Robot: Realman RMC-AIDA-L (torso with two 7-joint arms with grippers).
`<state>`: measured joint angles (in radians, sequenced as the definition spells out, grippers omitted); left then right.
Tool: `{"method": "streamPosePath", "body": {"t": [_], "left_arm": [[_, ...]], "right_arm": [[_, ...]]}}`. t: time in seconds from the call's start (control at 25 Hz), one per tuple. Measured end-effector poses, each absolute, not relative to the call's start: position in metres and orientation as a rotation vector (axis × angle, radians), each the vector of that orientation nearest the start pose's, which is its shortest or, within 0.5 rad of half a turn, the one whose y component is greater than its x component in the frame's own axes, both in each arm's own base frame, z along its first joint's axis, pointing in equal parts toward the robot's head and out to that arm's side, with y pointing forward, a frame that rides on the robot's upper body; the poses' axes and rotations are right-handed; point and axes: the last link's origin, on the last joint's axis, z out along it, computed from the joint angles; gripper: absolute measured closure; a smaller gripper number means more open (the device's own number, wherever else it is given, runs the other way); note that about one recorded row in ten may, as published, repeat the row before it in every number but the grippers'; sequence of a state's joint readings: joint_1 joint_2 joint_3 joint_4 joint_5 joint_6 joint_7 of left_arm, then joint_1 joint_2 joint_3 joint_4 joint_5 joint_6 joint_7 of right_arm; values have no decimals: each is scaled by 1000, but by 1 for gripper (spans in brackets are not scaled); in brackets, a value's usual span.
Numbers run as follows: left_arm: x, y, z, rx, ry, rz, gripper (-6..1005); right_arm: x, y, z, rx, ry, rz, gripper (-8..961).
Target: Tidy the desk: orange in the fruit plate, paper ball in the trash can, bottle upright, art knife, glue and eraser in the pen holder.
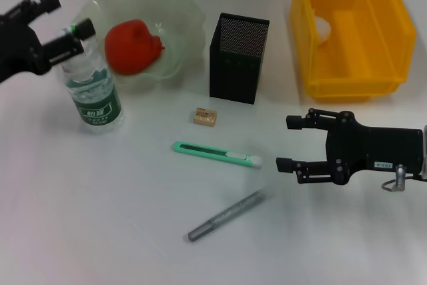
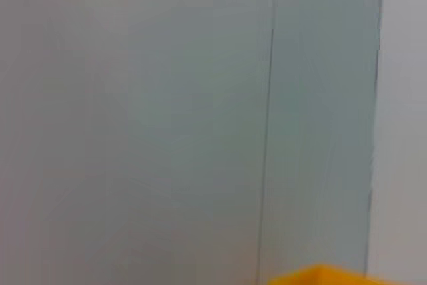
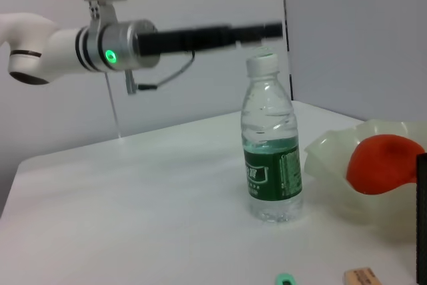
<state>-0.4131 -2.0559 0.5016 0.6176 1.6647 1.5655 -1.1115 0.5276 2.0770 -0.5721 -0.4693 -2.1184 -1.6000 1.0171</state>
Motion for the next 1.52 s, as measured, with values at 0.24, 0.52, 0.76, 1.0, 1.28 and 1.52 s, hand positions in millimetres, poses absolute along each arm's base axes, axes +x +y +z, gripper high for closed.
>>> {"method": "streamPosePath", "body": {"t": [0.24,0.52,0.76,1.0,1.28,1.52], "left_arm": [[-272,310,77,-2277,-390,-1200,148],[-260,287,63,-2519,-407,-1273,150],[-264,277,50,-2611,-422,-1219,151],[-283,260,19,-2736,-444,-1020,152],[-292,257,4,-2754,-436,-936,152],[-303,251,-19,-2745,-375,-833,152]], "right_arm": [[280,299,-28,-2799,366,713,127],[276,301,-27,-2799,360,736,126],[267,304,-26,-2823,384,774,127],[257,311,-15,-2854,414,800,127],[249,318,-3,-2911,450,724,128],[232,331,2,-3010,468,525,129]]}}
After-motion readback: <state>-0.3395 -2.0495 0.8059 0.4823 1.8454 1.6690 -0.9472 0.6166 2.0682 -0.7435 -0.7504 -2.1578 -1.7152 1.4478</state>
